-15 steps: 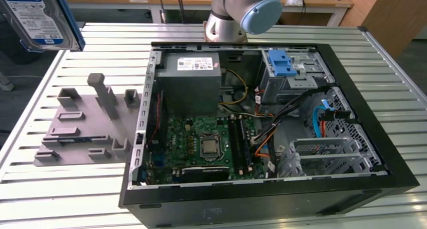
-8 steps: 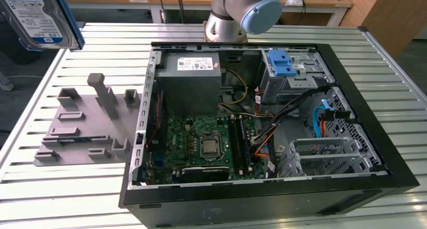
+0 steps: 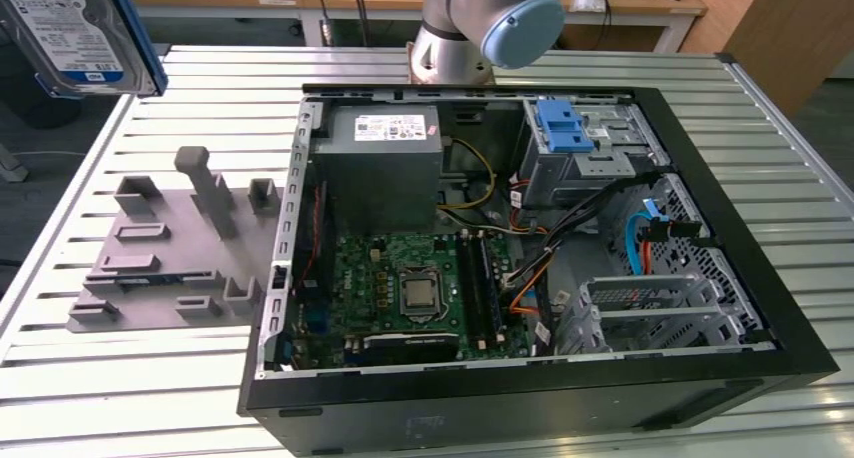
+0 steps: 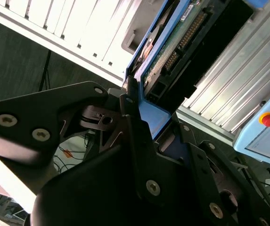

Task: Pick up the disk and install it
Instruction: 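Pick up the disk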

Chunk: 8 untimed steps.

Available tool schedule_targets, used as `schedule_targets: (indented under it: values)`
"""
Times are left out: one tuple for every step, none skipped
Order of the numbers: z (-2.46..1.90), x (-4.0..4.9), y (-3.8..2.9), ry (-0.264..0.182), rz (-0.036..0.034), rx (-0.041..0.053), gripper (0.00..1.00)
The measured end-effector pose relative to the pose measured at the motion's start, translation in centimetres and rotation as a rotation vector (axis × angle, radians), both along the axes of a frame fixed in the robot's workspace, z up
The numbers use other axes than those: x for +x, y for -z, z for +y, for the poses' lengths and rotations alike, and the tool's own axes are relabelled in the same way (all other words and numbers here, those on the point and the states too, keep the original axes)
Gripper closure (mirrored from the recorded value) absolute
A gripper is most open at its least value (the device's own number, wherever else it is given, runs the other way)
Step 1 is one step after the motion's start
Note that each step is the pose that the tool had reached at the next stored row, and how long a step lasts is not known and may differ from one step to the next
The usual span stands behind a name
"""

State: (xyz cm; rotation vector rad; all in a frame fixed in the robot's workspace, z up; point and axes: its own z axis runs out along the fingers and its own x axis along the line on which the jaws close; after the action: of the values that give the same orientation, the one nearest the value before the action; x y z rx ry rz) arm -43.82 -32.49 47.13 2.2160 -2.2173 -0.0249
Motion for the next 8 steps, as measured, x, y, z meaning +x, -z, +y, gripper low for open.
schedule_targets:
  values:
    - [0.00, 0.00, -0.05, 0.000, 0.0000, 0.0000, 0.64]
    - [0.00, 0.00, -0.09, 0.000, 0.0000, 0.0000, 0.64]
    - [0.00, 0.00, -0.14, 0.000, 0.0000, 0.0000, 0.64]
    - [0.00, 0.00, -0.19, 0.000, 0.0000, 0.0000, 0.64]
    - [0.00, 0.00, -0.23, 0.000, 0.0000, 0.0000, 0.64]
    - [0.01, 0.00, -0.26, 0.000, -0.0001, 0.0000, 0.64]
    - [0.01, 0.00, -0.29, 0.000, -0.0001, 0.0000, 0.64]
    - [0.01, 0.00, -0.33, 0.000, 0.0000, 0.0000, 0.64]
